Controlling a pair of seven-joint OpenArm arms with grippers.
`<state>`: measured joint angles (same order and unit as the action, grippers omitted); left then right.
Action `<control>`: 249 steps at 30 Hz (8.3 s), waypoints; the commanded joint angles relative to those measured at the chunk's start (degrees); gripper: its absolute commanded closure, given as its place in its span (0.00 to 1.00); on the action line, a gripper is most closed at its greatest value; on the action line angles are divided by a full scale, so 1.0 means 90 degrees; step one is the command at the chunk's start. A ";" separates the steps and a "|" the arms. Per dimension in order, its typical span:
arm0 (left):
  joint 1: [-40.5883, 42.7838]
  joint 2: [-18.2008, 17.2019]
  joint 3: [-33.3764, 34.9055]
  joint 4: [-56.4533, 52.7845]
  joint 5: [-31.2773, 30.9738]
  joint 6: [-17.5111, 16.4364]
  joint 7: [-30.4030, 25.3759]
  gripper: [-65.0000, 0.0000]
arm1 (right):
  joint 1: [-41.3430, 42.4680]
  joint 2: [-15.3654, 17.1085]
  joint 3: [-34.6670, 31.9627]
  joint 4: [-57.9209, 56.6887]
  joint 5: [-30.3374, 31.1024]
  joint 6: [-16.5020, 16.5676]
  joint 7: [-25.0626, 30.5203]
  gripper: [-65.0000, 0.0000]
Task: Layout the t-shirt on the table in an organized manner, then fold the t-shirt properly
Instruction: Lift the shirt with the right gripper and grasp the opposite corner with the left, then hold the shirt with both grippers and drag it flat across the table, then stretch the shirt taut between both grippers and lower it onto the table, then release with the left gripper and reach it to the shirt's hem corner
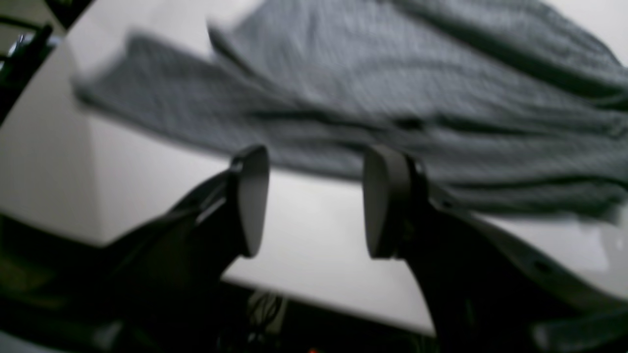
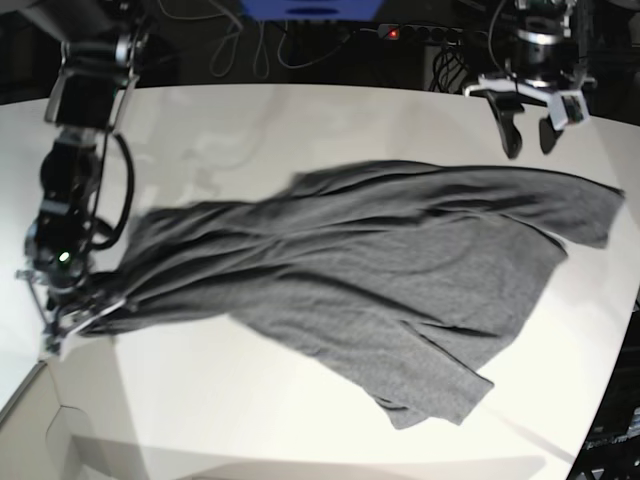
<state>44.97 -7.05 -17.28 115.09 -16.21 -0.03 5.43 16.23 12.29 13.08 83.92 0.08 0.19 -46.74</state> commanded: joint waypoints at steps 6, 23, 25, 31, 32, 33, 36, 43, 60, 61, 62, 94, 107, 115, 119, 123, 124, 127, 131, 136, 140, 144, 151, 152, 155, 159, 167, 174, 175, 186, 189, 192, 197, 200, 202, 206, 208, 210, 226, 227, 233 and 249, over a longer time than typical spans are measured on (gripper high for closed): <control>-0.0792 -0.0013 -0.0400 0.0121 -0.0021 0.0028 0.0310 0.53 | 0.0712 0.0299 0.0085 -0.1066 -0.0043 0.0014 0.0129 1.00; -0.3663 0.0007 -0.0928 -0.0788 0.0038 0.0018 0.3553 0.53 | -0.0939 -0.0111 0.0818 0.0742 -0.0013 0.0014 0.0168 0.42; -0.3829 -0.0003 -0.0928 -0.1188 0.0038 -0.0011 0.3543 0.53 | -0.1222 -0.0150 0.0818 0.1025 -0.0013 0.0014 0.0168 0.42; -0.4269 -0.0052 -0.0928 -0.2262 0.0018 -0.0011 0.3504 0.53 | -0.1974 -0.0404 0.0808 0.1669 -0.0013 0.0023 0.0168 0.42; -0.4279 -0.0052 -0.0928 -0.2350 0.0028 -0.0011 0.3426 0.53 | -0.2062 -0.0414 0.0798 0.1718 -0.0013 0.0023 0.0168 0.42; -0.4289 -0.0052 -0.0928 -0.2429 0.0028 -0.0011 0.3309 0.53 | -0.2150 -0.0423 0.0788 0.1757 -0.0013 0.0023 0.0168 0.42; -0.4269 -0.0052 -0.0928 -0.2634 0.0038 -0.0001 0.2957 0.53 | -0.2345 -0.0531 0.0798 0.1816 -0.0013 0.0023 0.0178 0.42; -0.4484 -0.0062 -0.0928 -0.3581 0.0018 -0.0011 0.2498 0.53 | -0.2570 -0.0531 0.0818 0.1826 -0.0013 0.0023 0.0178 0.43; -0.5207 -0.0062 -0.0908 -0.4275 0.0018 -0.0011 0.2508 0.54 | -0.2746 -0.0541 0.0818 0.1826 -0.0013 0.0023 0.0158 0.43; -0.5256 -0.0062 -0.0918 -0.4402 0.0018 -0.0011 0.2517 0.55 | -0.2746 -0.0541 0.0818 0.1826 -0.0013 0.0023 0.0148 0.43; -0.5275 -0.0062 -0.0918 -0.4538 0.0008 -0.0011 0.2517 0.57 | -0.2746 -0.0541 0.0818 0.1826 -0.0023 0.0023 0.0148 0.43; -0.4582 -0.0003 -0.1260 -0.2116 0.1034 -0.0001 0.2527 1.00 | -0.2746 -0.0541 0.0808 0.1826 -0.0023 0.0023 0.0158 0.43; -0.4543 -0.0013 -0.1504 -0.2253 0.1024 -0.0011 0.2527 1.00 | -0.2502 -0.0560 -0.0013 0.1796 -0.0023 0.0746 0.0187 0.35; -0.4533 -0.0003 -0.1504 -0.2253 0.1024 -0.0011 0.2527 1.00 | -0.1749 -0.0531 0.0007 0.1035 -0.0033 0.0746 0.0178 0.27; -0.4533 -0.0003 -0.1514 -0.2253 0.1034 -0.0011 0.2527 1.00 | -0.1632 -0.0521 0.0007 0.0810 -0.0043 0.0746 0.0187 0.27; -0.4533 -0.0003 -0.1514 -0.2253 0.1034 -0.0011 0.2527 1.00 | -0.1603 -0.0472 0.0007 0.0527 -0.0043 0.0746 0.0217 0.29; -0.4533 -0.0003 -0.1514 -0.2253 0.1034 -0.0011 0.2527 1.00 | -0.1603 -0.0433 0.0007 0.0468 -0.0043 0.0756 0.0285 0.32; -0.4533 -0.0003 -0.1514 -0.2253 0.1034 -0.0011 0.2527 1.00 | -0.1613 -0.0433 0.0007 0.0214 -0.0043 0.0756 0.0480 0.44; -0.4543 -0.0003 -0.1514 -0.2262 0.1034 -0.0011 0.2527 1.00 | -0.1613 -0.0394 0.0007 -0.0138 -0.0043 0.0756 0.0676 0.66; -0.4591 -0.0003 -0.1514 -0.2262 0.1034 -0.0001 0.2527 1.00 | -0.1622 -0.0101 0.0017 -0.0089 -0.0043 0.0727 0.0617 1.00; -0.4777 -0.0003 -0.1514 -0.2272 0.1034 -0.0001 0.2527 1.00 | -0.1662 0.0124 0.0280 0.0214 -0.0043 0.0727 0.0617 1.00; -0.4923 0.0026 -0.1484 -0.2516 0.1024 -0.0001 0.2517 1.00 | -0.1613 0.0124 0.0905 0.0527 -0.0043 0.0756 0.0617 1.00; -0.5256 0.0095 -0.1475 -0.3181 0.1024 -0.0011 0.2517 1.00 | -0.1603 0.0329 0.1023 0.0478 -0.0043 0.0756 0.0617 1.00; -0.5256 0.0153 -0.1494 -0.3200 0.1024 -0.0011 0.2517 1.00 | -0.1613 0.0329 0.1032 0.0478 -0.0043 0.0756 0.0617 1.00; -0.5187 0.0202 -0.1514 -0.3190 0.1024 -0.0011 0.2517 1.00 | -0.1662 0.0329 0.1032 0.0478 -0.0043 0.0756 0.0617 1.00; -0.4836 0.0212 -0.1514 -0.3151 0.1024 -0.0011 0.2517 1.00 | -0.2023 0.0329 0.1032 0.0536 -0.0052 0.0756 0.0617 1.00; -0.4494 0.0163 -0.1680 -0.3132 0.1024 -0.0021 0.2517 1.00 | -0.2931 0.0016 0.1472 0.1699 -0.0043 0.0756 0.0637 1.00; -0.4533 0.0173 -0.1904 -0.3161 0.1024 -0.0021 0.2517 1.00 | -0.2931 0.0026 0.1452 0.1611 -0.0043 0.0756 0.0617 1.00; -0.4543 0.0173 -0.1904 -0.3190 0.1024 -0.0021 0.2517 1.00 | -0.2912 0.0036 0.1452 0.1464 -0.0043 0.0756 0.0617 1.00; -0.4386 0.0192 -0.1914 -0.3132 0.1024 -0.0021 0.2898 0.99 | -0.2970 0.0065 0.1443 0.1230 -0.0043 0.0756 0.0607 1.00; -0.4406 0.0173 -0.1924 -0.3132 0.1014 -0.0021 0.3250 0.99 | -0.2970 0.0065 0.1452 0.1230 -0.0043 0.0756 0.0490 1.00; -0.4357 0.0192 -0.1924 -0.2858 0.1014 -0.0031 0.3475 0.99 | -0.2970 0.0065 0.1452 0.1289 -0.0043 0.0766 0.0353 0.90; -0.4191 0.0241 -0.1924 -0.2253 0.1014 -0.0031 0.3738 0.85 | -0.3244 0.0026 0.1452 0.1894 -0.0043 0.0775 0.0353 0.71; -0.4054 0.0407 -0.1963 -0.1950 0.1014 -0.0031 0.3738 0.65 | -0.3273 0.0026 0.1472 0.2148 -0.0043 0.1068 0.0353 0.65; -0.4015 0.0495 -0.2100 -0.1774 0.1024 -0.0031 0.3748 0.56 | -0.3273 0.0026 0.1492 0.2216 -0.0043 0.1313 0.0353 0.64; -0.3976 0.0769 -0.2344 -0.1715 0.1083 -0.0031 0.3748 0.51 | -0.3283 0.0065 0.1492 0.2207 -0.0043 0.1762 0.0353 0.64; -0.3927 0.0808 -0.2588 -0.1676 0.1024 -0.0031 0.3748 0.51 | -0.3303 0.0065 0.1501 0.2207 -0.0043 0.1918 0.0353 0.64; -0.3908 0.0905 -0.2784 -0.1676 0.1024 -0.0031 0.3699 0.50 | -0.3410 0.0075 0.1501 0.2207 -0.0043 0.1957 0.0402 0.64; -0.7502 -0.0198 -0.1914 -0.4695 0.1024 -0.0031 0.3504 0.43 | -0.3439 -0.0248 0.1511 0.2207 -0.0052 0.1957 0.0363 0.64; -0.7883 -0.0306 -0.1719 -0.5457 0.1024 -0.0031 0.3221 0.43 | -0.3439 -0.0306 0.1570 0.2216 -0.0052 0.1957 0.0363 0.64; -0.9671 -0.0472 -0.0615 -0.9344 0.1063 0.0009 0.0876 0.44 | -0.3410 -0.0511 0.1990 0.2314 -0.0052 0.1957 0.0363 0.64; -0.9681 -0.0433 -0.0742 -1.0360 0.1024 0.0028 0.0241 0.43 | -0.3420 -0.0345 0.2019 0.2412 -0.0052 0.1957 0.0353 0.64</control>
<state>-39.97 -10.57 -24.01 20.78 -6.90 0.45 9.13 -14.81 8.71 31.03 104.47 -0.62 17.98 -44.49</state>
